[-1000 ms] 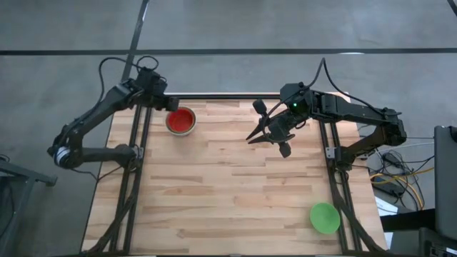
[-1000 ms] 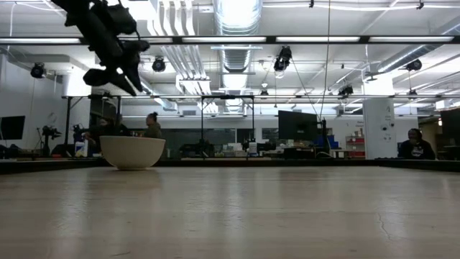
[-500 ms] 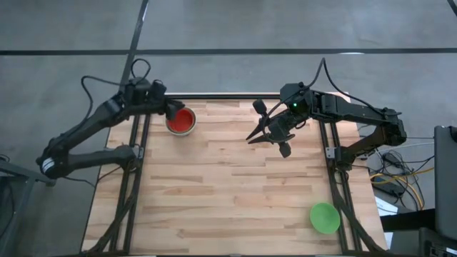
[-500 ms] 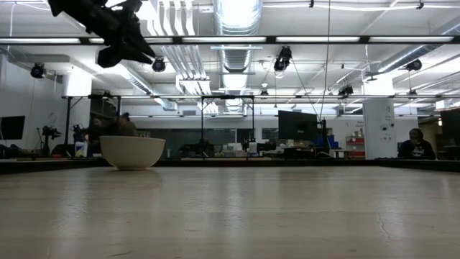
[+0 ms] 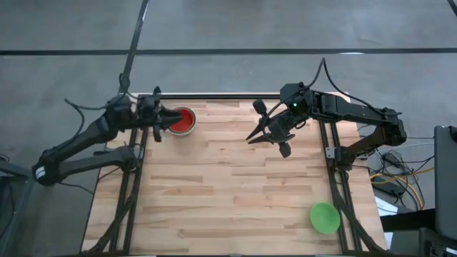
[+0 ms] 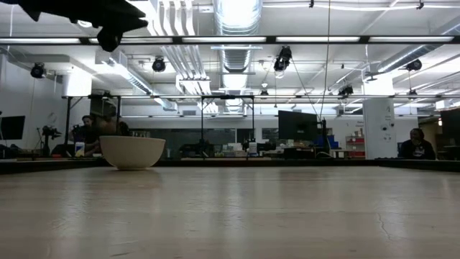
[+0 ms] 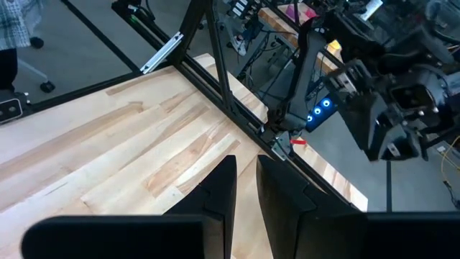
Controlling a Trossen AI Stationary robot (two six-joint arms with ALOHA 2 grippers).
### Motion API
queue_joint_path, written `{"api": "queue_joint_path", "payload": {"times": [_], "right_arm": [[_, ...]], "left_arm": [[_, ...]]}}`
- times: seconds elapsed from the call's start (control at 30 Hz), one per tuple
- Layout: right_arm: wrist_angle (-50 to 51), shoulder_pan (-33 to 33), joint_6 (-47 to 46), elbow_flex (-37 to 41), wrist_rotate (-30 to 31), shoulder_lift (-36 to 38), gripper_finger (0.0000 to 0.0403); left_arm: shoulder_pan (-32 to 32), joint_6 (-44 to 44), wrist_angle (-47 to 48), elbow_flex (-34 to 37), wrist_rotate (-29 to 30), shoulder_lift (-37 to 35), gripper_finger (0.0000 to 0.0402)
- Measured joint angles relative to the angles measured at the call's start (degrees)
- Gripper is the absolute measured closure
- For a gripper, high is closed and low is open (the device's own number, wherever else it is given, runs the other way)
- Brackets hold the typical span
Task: Nest bowls inside each other
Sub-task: Stack the green bowl on the red bowl
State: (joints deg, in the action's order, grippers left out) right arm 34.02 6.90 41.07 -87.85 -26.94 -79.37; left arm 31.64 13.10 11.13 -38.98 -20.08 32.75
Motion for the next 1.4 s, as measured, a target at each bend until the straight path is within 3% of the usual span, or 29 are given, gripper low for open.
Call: {"api": "queue_joint_path", "payload": {"times": [0.13, 0.33, 0.67, 0.87, 1.4], "right_arm": [[0.0, 0.0, 0.0, 0.0, 0.0, 0.0, 0.0351], [0.0, 0.0, 0.0, 0.0, 0.0, 0.0, 0.0351], [0.0, 0.0, 0.0, 0.0, 0.0, 0.0, 0.0351], [0.0, 0.0, 0.0, 0.0, 0.0, 0.0, 0.0351], [0.0, 0.0, 0.0, 0.0, 0.0, 0.0, 0.0351]], "left_arm": [[-0.9, -0.6, -0.7, 2.9, -0.6, -4.8, 0.0296], [-0.9, -2.5, 2.9, 3.3, -6.0, -9.9, 0.0298], [-0.8, -2.0, 7.8, 2.6, -12.2, -14.1, 0.0298], [-0.8, -1.7, 11.5, 2.6, -12.6, -14.5, 0.0298], [-0.8, 0.0, 9.9, 2.6, -11.4, -14.5, 0.0298]]}}
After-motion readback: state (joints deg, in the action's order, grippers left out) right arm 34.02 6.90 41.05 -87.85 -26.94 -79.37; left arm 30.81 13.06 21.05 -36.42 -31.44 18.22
